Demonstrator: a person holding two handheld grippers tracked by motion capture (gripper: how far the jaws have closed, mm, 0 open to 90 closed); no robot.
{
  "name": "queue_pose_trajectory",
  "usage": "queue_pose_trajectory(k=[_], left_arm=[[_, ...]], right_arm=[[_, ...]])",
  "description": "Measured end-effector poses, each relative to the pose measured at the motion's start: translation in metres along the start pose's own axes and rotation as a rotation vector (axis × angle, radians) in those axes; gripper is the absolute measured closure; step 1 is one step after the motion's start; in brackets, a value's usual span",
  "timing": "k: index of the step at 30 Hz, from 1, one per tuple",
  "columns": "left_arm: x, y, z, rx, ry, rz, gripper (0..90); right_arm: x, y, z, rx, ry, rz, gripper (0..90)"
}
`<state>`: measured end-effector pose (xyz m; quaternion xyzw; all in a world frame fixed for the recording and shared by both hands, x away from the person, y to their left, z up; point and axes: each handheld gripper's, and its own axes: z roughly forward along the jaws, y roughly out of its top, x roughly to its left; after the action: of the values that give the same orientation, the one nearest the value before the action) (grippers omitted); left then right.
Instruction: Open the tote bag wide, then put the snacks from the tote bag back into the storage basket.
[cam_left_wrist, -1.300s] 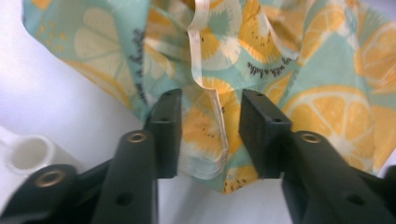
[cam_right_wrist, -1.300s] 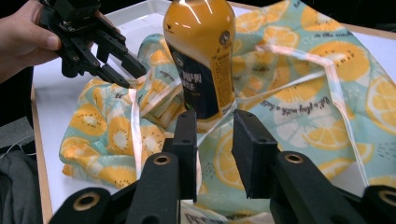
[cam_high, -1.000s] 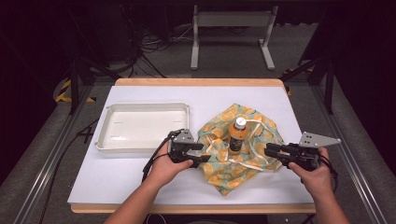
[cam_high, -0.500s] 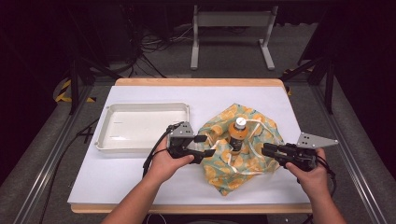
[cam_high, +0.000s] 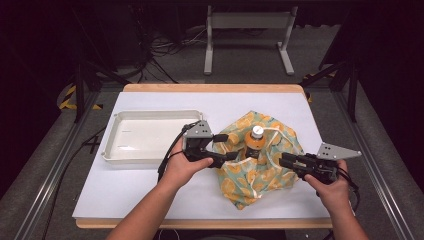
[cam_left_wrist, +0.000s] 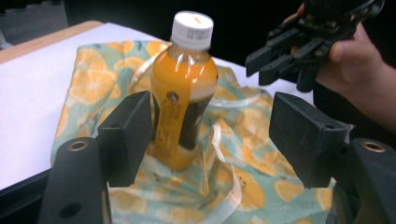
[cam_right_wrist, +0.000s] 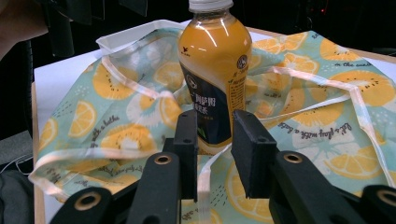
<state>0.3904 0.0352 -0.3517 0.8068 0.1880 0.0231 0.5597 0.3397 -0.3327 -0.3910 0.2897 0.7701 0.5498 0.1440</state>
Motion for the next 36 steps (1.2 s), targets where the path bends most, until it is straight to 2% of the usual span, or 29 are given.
queue_pose_trajectory(k=[8, 14, 17, 20, 24, 36], left_arm=[[0.002, 0.007, 0.01, -0.053, -0.005, -0.013, 24.1], [0.009, 0.013, 0.018, -0.098, 0.034, -0.049, 19.3], [0.011, 0.016, 0.022, -0.099, 0.032, -0.052, 19.0], [0.012, 0.02, 0.026, -0.089, 0.041, -0.027, 19.0], [0.011, 0.024, 0.033, -0.094, 0.039, -0.015, 19.0], [0.016, 0.03, 0.059, -0.093, 0.018, -0.002, 19.1]], right_arm=[[0.0, -0.001, -0.001, -0.014, -0.011, 0.004, 69.8], [0.001, -0.002, -0.002, -0.011, -0.02, 0.008, 68.1], [0.001, -0.002, 0.0, -0.009, -0.02, 0.004, 68.5], [0.002, -0.003, 0.002, 0.002, -0.021, 0.001, 68.9], [0.002, -0.005, 0.004, 0.013, -0.023, -0.003, 68.5], [0.002, -0.006, 0.006, 0.018, -0.027, -0.006, 67.9]])
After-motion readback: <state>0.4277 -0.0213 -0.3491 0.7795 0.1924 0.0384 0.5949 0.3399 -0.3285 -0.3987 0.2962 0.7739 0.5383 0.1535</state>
